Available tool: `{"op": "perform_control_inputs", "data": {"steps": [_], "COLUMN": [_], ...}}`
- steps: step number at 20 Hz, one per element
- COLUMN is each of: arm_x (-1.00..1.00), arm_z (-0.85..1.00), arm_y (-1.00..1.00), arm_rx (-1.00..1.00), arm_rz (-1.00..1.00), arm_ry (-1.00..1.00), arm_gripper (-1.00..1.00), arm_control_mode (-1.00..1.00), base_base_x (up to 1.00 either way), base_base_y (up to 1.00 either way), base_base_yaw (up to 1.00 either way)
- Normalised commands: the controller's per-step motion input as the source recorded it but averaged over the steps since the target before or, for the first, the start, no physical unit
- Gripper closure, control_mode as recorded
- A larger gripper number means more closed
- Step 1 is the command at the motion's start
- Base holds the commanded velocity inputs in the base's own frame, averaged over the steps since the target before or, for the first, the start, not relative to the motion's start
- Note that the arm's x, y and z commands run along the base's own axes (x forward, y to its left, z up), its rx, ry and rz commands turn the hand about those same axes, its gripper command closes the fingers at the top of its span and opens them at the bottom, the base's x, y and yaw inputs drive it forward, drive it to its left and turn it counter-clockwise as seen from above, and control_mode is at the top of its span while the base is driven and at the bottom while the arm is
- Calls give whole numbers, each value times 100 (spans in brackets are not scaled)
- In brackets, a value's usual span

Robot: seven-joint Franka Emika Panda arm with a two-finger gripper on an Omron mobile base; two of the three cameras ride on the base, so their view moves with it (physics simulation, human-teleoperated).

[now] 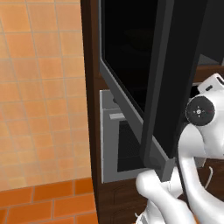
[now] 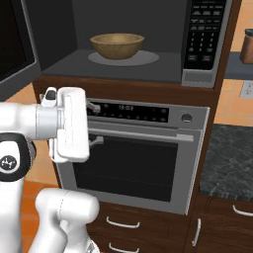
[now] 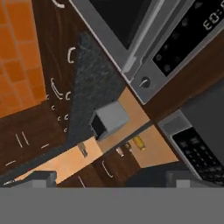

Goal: Open the microwave, place the bowl with waffle inside the microwave, then close the microwave door and turn it on.

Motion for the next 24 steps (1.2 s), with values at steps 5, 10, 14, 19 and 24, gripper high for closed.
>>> {"op": "perform_control_inputs", "data": {"steps": [5,10,14,19,24], "arm_x": [-19,-55,-81,-78,-54], "arm_z": [-40,-54,-54,-65,-80], "arm_y": [-29,-20,-9,-7,-1], "arm_rx": [-19,-19,-17,-19,-23], "arm_rz": [-22,-16,-9,-8,-7], "arm_ry": [0,-1,-6,-6,-3], "arm_gripper": [-100,-100,-100,-100,-100], "arm_control_mode": [-100,-100,-100,-100,-100], "base_base_x": [0,0,0,0,0], "base_base_y": [0,0,0,0,0], "base_base_yaw": [0,0,0,0,0]}}
